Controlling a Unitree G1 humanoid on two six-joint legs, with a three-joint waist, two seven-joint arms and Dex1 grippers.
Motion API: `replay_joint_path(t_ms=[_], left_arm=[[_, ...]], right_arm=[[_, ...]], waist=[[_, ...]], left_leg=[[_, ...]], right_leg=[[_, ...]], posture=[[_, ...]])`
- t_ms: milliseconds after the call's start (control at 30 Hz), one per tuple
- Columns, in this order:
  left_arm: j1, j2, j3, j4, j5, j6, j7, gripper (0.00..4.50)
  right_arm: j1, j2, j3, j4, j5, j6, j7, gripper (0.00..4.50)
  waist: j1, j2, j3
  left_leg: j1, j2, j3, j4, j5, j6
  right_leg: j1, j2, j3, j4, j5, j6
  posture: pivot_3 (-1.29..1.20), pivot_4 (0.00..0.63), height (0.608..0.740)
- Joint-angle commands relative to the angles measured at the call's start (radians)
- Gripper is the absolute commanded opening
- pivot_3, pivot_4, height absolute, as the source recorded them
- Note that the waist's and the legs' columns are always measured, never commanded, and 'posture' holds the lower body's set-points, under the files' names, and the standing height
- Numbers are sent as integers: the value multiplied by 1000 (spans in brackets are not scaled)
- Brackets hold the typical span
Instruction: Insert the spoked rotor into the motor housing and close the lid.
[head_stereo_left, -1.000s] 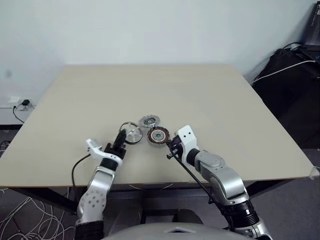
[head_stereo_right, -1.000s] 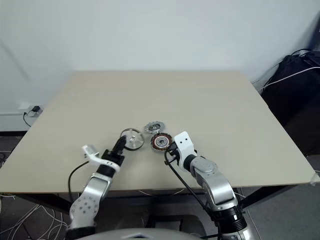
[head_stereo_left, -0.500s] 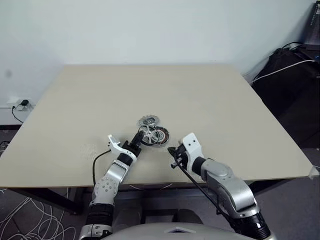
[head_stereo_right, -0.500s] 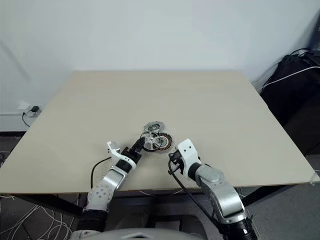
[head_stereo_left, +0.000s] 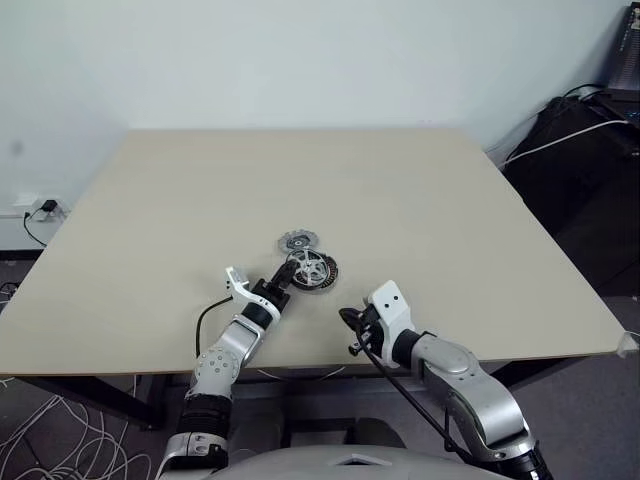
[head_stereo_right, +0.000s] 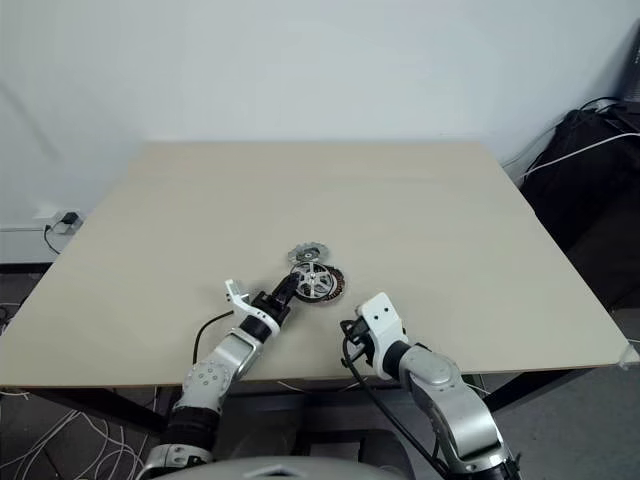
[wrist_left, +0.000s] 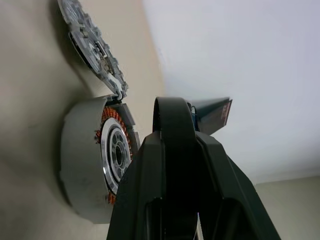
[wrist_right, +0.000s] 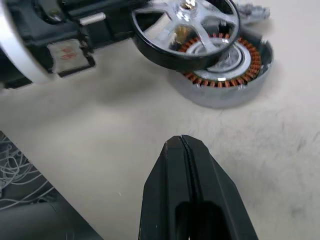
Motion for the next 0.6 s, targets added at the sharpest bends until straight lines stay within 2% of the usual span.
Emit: replay_joint_path(t_ms=[33, 400, 600], left_arm=[[-83, -216, -1, 24, -19, -5, -30, 471], [-197, -237, 31, 189, 17, -26, -99, 471], [-210, -246, 48, 225, 66, -21, -90, 471]], right_arm=[[4, -8, -14, -40, 19, -21, 4, 0], [18, -12, -15, -42, 29, -21, -7, 0], [24, -9, -22, -49, 28, -19, -23, 0]], waist=[[1, 0, 0], [11, -3, 1], [5, -2, 1]], left_leg=[[0, 0, 0, 0, 0, 0], [-1, 0, 0, 4, 0, 1], [-1, 0, 0, 3, -2, 2]], right_leg=[[0, 0, 0, 0, 0, 0], [1, 0, -1, 0, 1, 2], [1, 1, 0, 0, 1, 2]], posture=[[0, 0, 740], [0, 0, 740], [0, 0, 740]])
